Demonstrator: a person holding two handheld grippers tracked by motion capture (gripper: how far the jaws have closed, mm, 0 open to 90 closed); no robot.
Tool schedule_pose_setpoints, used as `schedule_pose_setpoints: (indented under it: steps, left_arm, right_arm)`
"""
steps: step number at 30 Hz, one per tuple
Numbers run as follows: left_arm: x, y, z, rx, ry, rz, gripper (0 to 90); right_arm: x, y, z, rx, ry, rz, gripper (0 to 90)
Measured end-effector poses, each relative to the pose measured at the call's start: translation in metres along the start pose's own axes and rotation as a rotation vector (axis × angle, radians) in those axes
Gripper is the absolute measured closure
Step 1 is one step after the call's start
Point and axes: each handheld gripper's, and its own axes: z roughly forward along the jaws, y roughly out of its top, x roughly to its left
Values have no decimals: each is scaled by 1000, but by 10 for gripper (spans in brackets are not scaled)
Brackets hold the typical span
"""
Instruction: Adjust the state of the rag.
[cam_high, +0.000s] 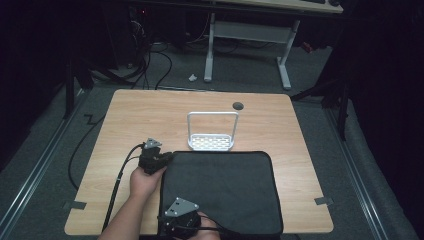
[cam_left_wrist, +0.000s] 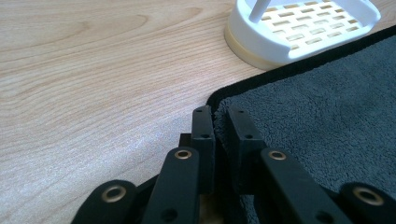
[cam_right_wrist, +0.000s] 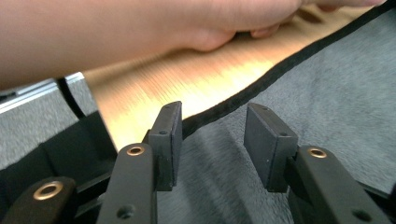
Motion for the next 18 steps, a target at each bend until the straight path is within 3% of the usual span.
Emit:
schedule_pose_setpoints:
  steps: [3, 10, 14, 17, 18]
  left_arm:
    - [0, 0, 0, -1, -2, -2, 822]
    - [1, 0, 0, 0, -7, -6, 822]
    - [1, 0, 0, -1, -7, -8, 822]
    - [1, 0, -1, -1, -9, -11, 822]
    - [1, -1, -1, -1, -8, -10, 822]
  right_arm:
    - [-1, 0, 10, 39, -9, -18, 555]
    - [-3, 14, 12, 28, -6, -34, 531]
    - [-5, 16, 19, 64, 2, -56, 523]
    - [-3, 15, 22, 81, -13, -84, 558]
    - [-2, 16, 21, 92, -25, -98, 615]
